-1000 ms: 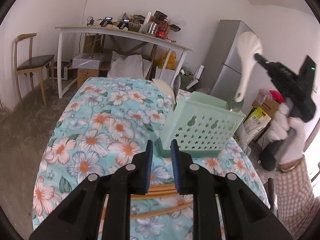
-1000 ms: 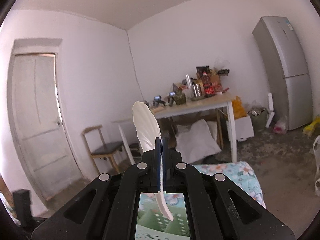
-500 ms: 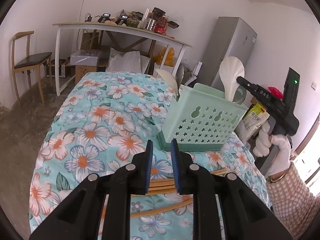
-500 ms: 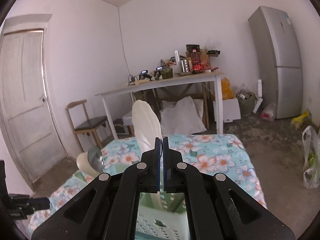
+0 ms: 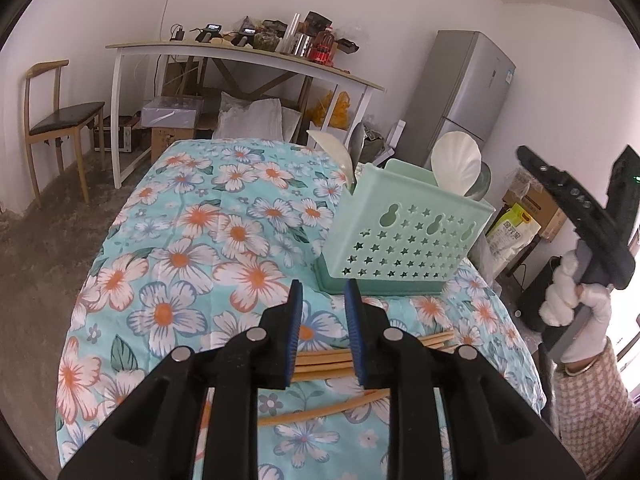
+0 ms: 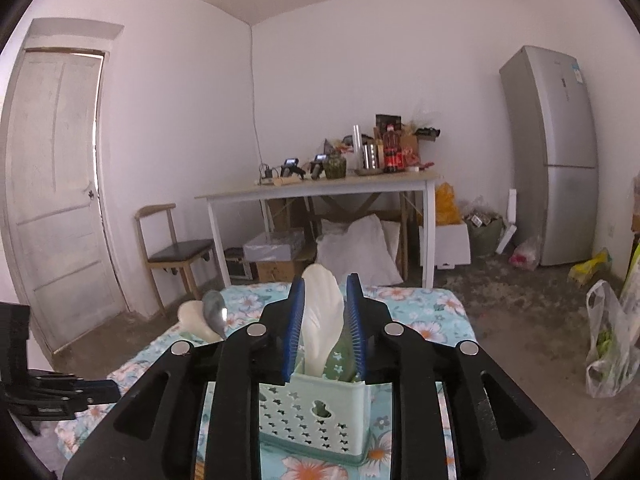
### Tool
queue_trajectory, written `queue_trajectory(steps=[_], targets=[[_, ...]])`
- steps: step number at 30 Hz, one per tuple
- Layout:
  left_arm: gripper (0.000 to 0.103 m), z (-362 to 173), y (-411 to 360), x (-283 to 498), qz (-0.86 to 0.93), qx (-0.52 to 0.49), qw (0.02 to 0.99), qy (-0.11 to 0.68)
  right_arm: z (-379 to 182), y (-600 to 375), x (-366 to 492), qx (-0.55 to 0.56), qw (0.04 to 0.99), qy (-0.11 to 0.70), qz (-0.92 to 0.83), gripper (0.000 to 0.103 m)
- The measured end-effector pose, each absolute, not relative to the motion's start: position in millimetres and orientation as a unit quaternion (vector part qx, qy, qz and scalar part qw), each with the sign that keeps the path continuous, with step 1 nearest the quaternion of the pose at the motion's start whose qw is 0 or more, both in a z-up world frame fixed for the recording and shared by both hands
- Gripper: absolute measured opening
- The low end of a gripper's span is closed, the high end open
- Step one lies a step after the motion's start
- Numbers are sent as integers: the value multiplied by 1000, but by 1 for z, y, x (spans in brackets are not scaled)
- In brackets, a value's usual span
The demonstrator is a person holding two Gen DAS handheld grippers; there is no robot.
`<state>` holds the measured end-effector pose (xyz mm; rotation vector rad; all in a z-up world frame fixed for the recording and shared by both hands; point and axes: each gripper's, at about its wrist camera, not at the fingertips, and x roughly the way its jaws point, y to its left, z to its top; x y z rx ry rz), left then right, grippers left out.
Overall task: Organize utensils
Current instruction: 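Lower the white spoon into the mint-green holder and open the right gripper, then reach the left gripper to the wooden chopsticks and grasp them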
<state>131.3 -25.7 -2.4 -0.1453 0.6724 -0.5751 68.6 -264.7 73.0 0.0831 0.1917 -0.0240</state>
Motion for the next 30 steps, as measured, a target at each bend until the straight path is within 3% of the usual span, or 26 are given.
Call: queue_trajectory(steps=[3, 7, 15, 23, 30], targets=[[24, -2, -26, 127, -281, -66, 901, 324, 78, -266, 56, 44, 995, 93, -9, 24], [27, -3, -28, 119, -291, -58, 898, 325, 76, -268, 41, 51, 993, 106, -4, 36], [38, -21, -37, 93, -319, -33, 882, 347, 21, -253, 27, 69, 971, 228, 27, 55], [38, -60, -47, 74, -321, -39, 851, 414, -58, -234, 19, 113, 929, 350, 28, 56], [38, -91, -21, 97, -294, -199, 806, 473, -88, -236, 13, 156, 913, 375, 26, 57]])
